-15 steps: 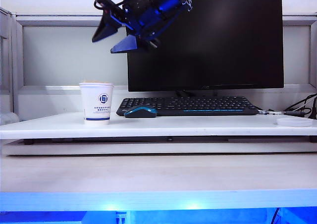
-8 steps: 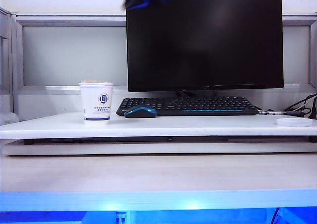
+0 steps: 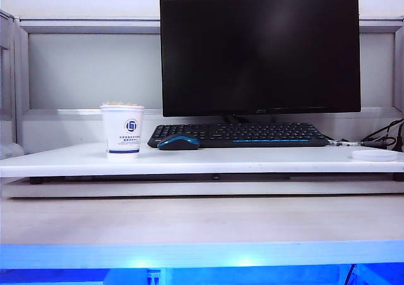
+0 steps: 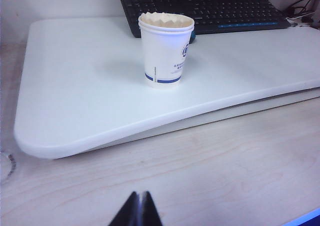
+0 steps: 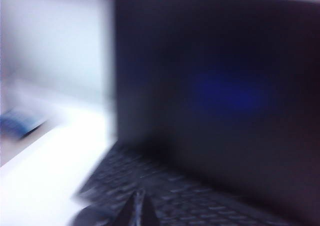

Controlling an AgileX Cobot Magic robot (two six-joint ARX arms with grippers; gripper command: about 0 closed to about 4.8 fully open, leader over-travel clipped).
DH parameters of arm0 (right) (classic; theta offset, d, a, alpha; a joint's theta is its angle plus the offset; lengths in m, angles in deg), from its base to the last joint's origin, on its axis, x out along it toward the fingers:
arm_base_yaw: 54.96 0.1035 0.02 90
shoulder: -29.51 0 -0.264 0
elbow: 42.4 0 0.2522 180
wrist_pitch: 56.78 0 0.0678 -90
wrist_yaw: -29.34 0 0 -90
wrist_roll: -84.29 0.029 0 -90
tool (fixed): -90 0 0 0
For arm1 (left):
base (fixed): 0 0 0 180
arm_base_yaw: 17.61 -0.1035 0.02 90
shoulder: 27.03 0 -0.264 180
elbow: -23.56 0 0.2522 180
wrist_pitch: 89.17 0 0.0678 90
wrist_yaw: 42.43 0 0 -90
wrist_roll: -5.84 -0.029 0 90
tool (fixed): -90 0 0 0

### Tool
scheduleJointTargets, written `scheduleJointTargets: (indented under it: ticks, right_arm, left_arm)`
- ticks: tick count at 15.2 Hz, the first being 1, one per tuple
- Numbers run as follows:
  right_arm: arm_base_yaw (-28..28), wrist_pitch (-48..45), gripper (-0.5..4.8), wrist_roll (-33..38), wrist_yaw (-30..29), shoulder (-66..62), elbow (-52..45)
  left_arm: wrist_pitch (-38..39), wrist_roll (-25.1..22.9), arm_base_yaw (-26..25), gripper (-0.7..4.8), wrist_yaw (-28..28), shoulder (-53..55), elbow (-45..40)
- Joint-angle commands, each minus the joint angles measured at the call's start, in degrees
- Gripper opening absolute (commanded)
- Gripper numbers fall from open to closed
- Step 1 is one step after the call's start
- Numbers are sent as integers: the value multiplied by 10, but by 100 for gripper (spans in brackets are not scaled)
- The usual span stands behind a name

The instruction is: Pick up the badminton from the table and put it into the white paper cup.

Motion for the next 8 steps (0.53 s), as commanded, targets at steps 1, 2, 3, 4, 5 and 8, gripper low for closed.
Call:
scheduleJointTargets:
  ticks: [1,2,3,4,5,8]
  right_arm:
    - [-33,63,-6,-1,3,44,1]
    - [-46,87,-6,-5,3,63,-4]
    - [-56,92,-6,-7,3,79,-19]
    - [-71,91,-6,-7,4,126,-68]
    - [-77,84,-6,-6,5,154,-103]
    - [-84,38,-6,0,18,281,-273]
  left_arm:
    - [14,-5,0,21,1,0,1]
    - [14,-5,0,21,6,0,1]
    - [14,-5,0,21,6,0,1]
    - [14,-5,0,21,6,0,1]
    - [14,-5,0,21,6,0,1]
    - [14,-12,0,21,7,0,1]
